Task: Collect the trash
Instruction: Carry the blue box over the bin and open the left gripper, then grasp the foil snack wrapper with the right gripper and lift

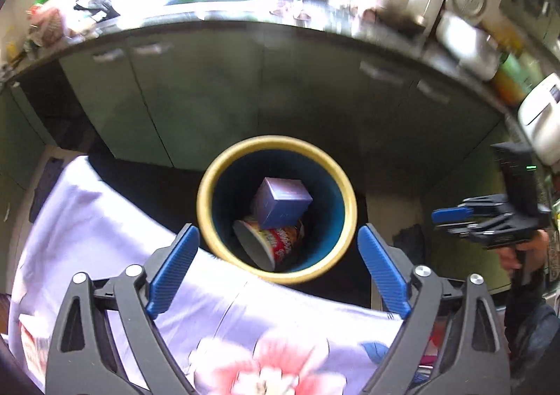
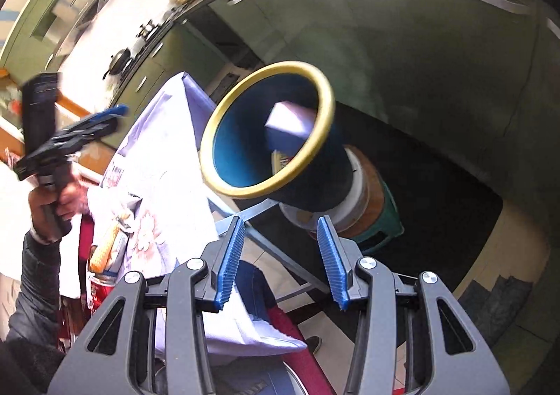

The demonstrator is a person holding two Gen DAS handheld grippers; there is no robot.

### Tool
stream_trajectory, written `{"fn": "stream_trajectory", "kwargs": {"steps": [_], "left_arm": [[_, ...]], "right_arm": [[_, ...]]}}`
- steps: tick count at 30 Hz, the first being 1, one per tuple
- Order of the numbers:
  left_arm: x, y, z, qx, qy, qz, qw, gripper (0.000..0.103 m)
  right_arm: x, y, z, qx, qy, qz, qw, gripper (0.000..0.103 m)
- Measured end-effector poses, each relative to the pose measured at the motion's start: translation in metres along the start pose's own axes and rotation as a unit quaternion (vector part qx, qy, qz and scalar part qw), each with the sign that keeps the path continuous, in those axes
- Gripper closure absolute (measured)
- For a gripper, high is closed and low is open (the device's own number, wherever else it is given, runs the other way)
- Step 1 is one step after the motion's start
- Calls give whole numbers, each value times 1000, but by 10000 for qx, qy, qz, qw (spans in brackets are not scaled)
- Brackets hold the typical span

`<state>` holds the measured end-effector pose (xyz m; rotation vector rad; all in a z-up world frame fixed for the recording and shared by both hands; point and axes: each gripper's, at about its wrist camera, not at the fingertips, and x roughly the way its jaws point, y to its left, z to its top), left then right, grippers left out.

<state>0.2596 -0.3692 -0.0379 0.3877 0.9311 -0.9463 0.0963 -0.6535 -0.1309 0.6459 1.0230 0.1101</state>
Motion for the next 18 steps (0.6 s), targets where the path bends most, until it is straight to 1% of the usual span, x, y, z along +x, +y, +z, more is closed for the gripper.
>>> {"fn": "stream_trajectory", "kwargs": {"steps": [4,6,8,10,12,15,16,18], "left_arm": [[-64,15,-35,-224,-495,155,9984,13],[-91,23,-57,-339,-693,366,9963,12],[-116,33,-82,-510,-859,494,9938,11],[-140,44,-109,-698,-960,648,9908,11],[-160,54,-136,-901,-1049,818,9870,11],[-187,72,-177,-1177,-1117,1065,9810,11],[-196,77,-190,-1283,-1138,1128,9787,11],[-208,85,-214,-1477,-1148,1239,9745,11]], "right_arm": [[18,37,2,-364,190,69,9991,59],[29,61,4,-627,303,132,9975,59],[41,91,4,-936,435,211,9944,59],[56,122,0,-1284,607,314,9894,58],[75,156,-2,-1615,825,443,9824,53],[106,205,-10,-2013,1156,586,9709,52],[116,219,-14,-2103,1249,625,9676,52],[138,244,-13,-2080,1441,713,9648,48]]}}
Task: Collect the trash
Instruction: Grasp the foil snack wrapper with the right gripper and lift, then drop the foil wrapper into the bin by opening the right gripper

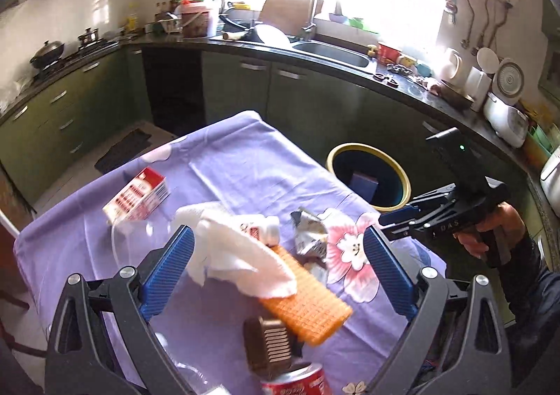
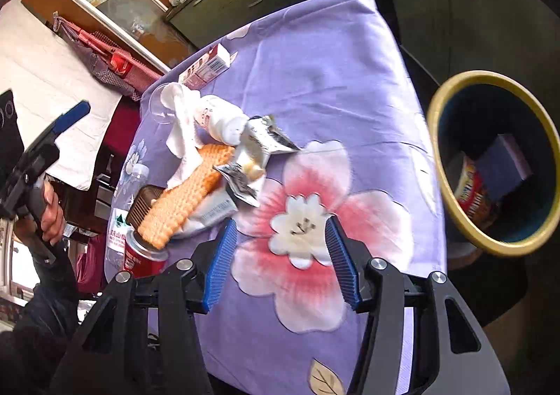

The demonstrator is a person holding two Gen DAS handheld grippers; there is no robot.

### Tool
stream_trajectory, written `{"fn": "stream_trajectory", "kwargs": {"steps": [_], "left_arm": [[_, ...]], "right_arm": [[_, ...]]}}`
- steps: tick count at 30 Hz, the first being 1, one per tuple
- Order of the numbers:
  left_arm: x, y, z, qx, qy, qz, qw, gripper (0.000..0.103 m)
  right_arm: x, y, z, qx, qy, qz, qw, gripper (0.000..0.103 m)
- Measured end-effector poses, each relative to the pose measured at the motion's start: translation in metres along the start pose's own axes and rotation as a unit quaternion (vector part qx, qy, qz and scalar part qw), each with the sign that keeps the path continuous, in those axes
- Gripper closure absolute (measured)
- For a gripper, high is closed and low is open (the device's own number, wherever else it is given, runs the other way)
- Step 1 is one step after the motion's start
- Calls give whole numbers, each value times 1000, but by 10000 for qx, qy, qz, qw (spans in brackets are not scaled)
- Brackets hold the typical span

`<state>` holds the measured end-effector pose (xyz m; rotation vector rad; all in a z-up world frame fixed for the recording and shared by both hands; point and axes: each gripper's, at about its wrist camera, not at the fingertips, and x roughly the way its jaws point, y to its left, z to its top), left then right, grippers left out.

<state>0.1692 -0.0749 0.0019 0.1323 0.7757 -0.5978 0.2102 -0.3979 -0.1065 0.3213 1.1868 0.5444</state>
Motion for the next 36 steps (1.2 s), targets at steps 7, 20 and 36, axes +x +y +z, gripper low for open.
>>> {"fn": "stream_trajectory", "kwargs": {"steps": [7,20,36], "left_arm": [[-32,34,-39,-417,-86,244,9988,10],[-46,24,-68,-296,-181,222,9992,10],[-51,11,-75,-235,-154,277,9992,9]], "right_arm": [[57,24,42,536,430,15,9976,47],[100,28,75,901,645,-513,9925,65],[-41,-55,62,1066,-741,-1433,9811,70]]}}
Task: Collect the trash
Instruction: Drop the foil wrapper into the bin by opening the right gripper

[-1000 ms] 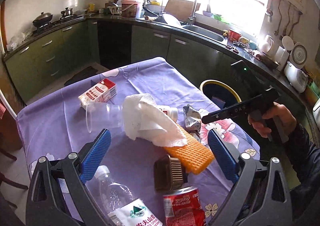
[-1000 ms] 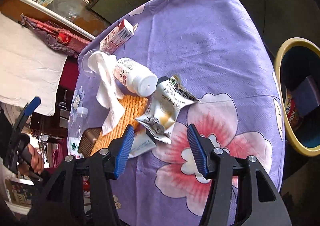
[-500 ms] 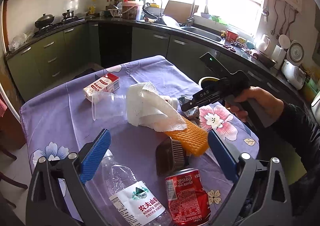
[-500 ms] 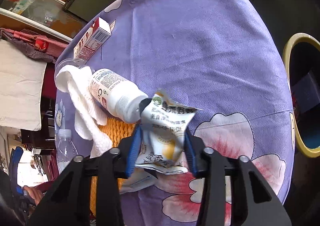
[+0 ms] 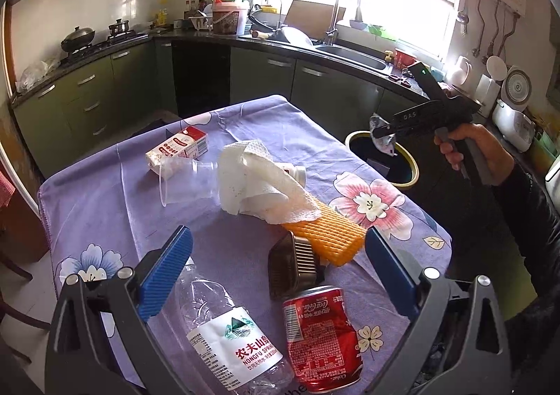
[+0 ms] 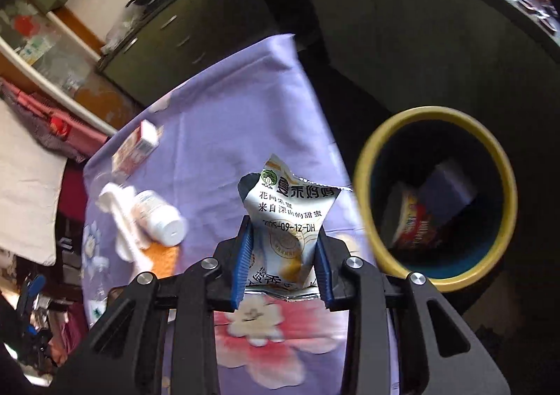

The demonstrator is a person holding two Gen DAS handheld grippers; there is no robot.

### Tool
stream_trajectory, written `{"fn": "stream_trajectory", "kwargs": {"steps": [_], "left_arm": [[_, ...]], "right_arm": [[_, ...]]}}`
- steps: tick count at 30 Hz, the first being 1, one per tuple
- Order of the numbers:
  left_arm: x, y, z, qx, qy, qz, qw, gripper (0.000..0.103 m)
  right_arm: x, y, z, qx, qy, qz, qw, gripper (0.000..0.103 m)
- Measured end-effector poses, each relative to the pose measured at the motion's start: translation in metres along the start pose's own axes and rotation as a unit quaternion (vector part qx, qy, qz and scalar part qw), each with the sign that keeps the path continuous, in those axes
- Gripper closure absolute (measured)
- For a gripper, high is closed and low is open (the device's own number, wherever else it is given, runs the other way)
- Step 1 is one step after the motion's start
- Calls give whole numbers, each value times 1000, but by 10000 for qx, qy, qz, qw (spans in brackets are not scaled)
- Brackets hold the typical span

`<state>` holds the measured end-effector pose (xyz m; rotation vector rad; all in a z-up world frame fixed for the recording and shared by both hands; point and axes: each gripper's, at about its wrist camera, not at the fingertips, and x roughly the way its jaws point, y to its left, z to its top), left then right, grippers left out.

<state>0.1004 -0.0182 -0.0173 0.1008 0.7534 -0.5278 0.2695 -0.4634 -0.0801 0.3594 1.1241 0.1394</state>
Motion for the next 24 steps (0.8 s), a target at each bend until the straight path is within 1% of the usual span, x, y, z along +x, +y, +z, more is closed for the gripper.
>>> {"fn": "stream_trajectory", "kwargs": {"steps": [2,5,7,9,10,14,15,18,21,24], "left_arm": [[2,-2,1,-11,27,4,10000,9],[6,-5,1,-23,93,51,9999,8],[8,-8,1,-22,147,97,9998,8],[10,-9,0,-18,204,165,9997,8],[10,-10,-1,-23,228,197,9995,8],[11,-8,-2,-73,339,307,9989,7],[10,-7,-2,-93,366,323,9988,7],[12,-3,-5,-195,516,368,9978,7],[17,4,-9,-388,813,613,9940,7],[25,16,-18,-687,1230,841,9864,7]], "right_arm": [[1,-38,7,189,-57,-411,9990,68],[19,-89,16,461,26,-827,9955,68],[34,-111,19,540,105,-1010,9934,67],[47,-123,21,581,162,-1065,9925,55],[52,-127,22,586,186,-1131,9917,53],[57,-131,22,478,179,-1330,9898,46],[54,-130,21,459,136,-1354,9896,46],[40,-124,13,423,25,-1209,9918,46],[22,-113,2,208,-154,-1130,9933,44],[13,-97,-13,-40,-262,-1029,9943,42]]}}
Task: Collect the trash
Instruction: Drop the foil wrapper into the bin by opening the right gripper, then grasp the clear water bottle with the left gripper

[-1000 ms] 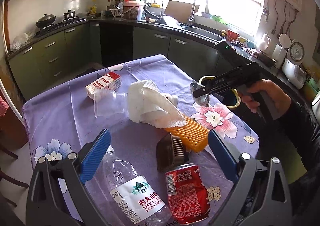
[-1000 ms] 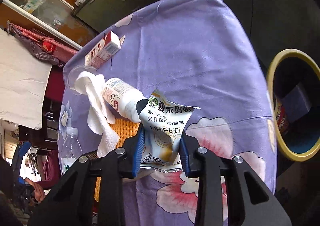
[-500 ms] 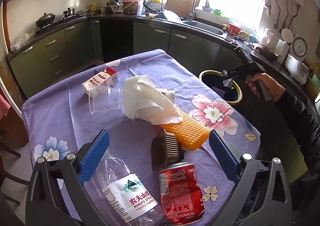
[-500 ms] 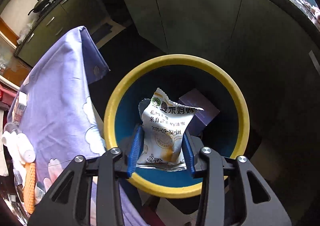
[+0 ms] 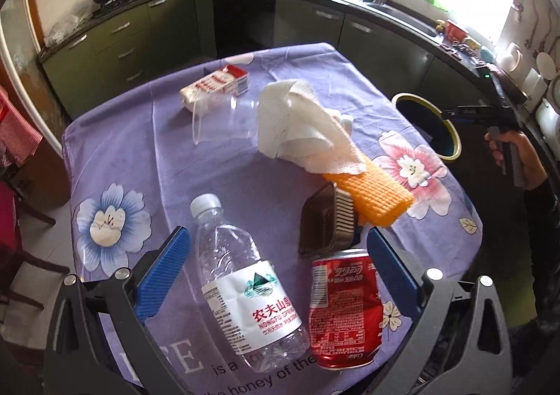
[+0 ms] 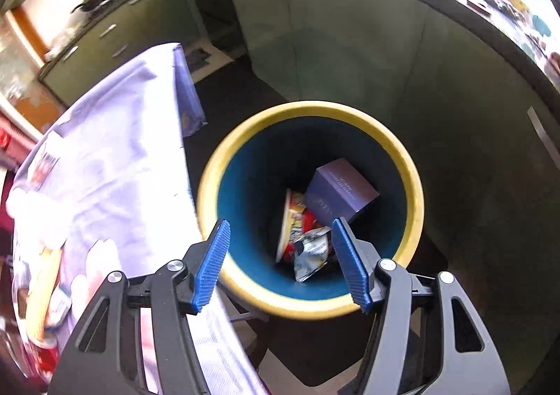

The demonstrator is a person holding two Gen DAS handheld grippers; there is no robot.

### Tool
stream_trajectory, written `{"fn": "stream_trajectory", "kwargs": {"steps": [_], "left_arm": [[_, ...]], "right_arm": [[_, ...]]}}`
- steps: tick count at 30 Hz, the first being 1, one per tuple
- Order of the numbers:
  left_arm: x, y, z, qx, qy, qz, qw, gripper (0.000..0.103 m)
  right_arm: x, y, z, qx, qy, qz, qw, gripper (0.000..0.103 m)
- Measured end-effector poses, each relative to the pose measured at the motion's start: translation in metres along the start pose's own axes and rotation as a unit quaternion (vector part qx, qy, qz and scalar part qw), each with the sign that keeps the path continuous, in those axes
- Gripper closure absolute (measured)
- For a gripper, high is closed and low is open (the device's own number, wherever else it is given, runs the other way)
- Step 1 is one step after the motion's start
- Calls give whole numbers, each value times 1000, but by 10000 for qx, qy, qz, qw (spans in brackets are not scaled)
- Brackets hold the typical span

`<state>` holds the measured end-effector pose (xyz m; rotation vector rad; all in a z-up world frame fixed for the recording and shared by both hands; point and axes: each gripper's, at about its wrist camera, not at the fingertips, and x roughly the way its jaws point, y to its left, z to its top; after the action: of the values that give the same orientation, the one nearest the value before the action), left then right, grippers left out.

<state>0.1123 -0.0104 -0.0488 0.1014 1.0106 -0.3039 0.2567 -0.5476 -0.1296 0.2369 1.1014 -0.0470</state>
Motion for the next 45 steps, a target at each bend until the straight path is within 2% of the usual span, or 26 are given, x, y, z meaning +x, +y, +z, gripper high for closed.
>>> {"fn": "stream_trajectory", "kwargs": {"steps": [3,6,13,19,22,23,31,37,45], "left_arm": [[16,12,-5,-355,527,28,9980,7],[31,22,-10,-611,954,239,9933,7],[66,37,-21,-1037,1921,454,9748,7],[85,37,-24,-1058,2251,606,9667,7],[94,37,-25,-1108,2392,637,9625,12],[96,39,-26,-1132,2429,634,9613,18],[106,42,-28,-1144,2556,516,9586,41],[96,40,-27,-887,2404,533,9651,41],[59,32,-9,-610,1990,636,9760,41]], "right_arm": [[-5,14,-11,-175,22,133,9998,42],[-10,30,-20,-356,56,278,9990,42],[-15,56,-32,-601,85,557,9966,42],[-11,67,-38,-716,141,680,9950,42],[-10,67,-40,-742,165,722,9945,42],[-10,67,-40,-742,167,729,9944,42],[-10,65,-41,-727,178,734,9945,42],[-10,67,-42,-775,192,762,9939,42],[-11,72,-43,-823,198,775,9934,42]]}}
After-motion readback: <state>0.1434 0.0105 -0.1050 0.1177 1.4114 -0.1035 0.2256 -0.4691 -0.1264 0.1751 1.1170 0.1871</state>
